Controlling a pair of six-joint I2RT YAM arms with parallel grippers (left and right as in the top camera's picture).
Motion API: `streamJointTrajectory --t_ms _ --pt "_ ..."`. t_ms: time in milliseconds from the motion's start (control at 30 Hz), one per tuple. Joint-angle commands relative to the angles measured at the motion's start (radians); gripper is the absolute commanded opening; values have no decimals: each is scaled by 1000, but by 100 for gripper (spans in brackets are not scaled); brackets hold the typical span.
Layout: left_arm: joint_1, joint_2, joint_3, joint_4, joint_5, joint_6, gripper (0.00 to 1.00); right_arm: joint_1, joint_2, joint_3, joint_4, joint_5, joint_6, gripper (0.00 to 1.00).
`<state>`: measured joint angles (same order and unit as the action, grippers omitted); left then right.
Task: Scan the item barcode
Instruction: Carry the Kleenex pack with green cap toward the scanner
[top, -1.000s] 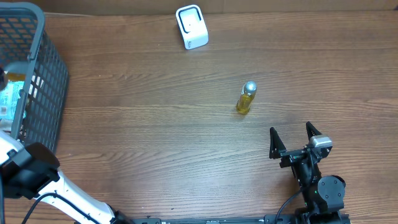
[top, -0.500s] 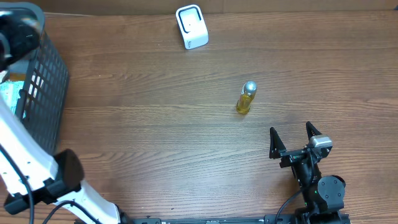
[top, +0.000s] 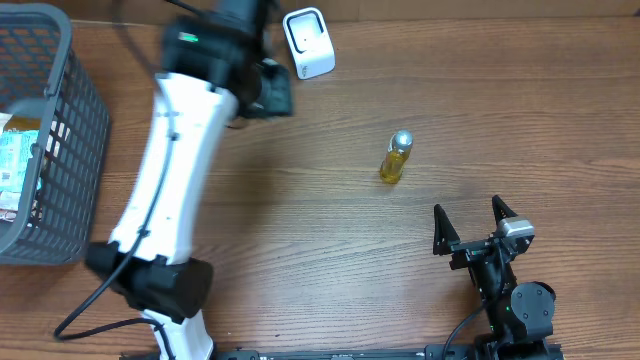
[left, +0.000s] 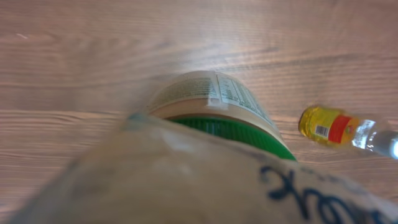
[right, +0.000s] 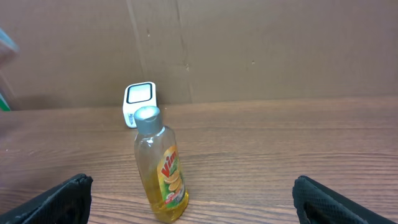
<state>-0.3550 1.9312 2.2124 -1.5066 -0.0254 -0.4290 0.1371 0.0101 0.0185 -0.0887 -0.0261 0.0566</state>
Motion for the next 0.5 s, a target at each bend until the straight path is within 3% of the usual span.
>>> streamJointTrajectory --t_ms 0,267,467 --pt "-112 -22 -179 83 -67 -164 56 -4 -7 -10 7 -1 7 100" --pt "-268 -22 -470 308 -73 -258 61 -4 -7 -10 7 -1 7 100" --pt "-332 -22 -650 472 -71 -320 56 -4 -7 -10 7 -1 7 100"
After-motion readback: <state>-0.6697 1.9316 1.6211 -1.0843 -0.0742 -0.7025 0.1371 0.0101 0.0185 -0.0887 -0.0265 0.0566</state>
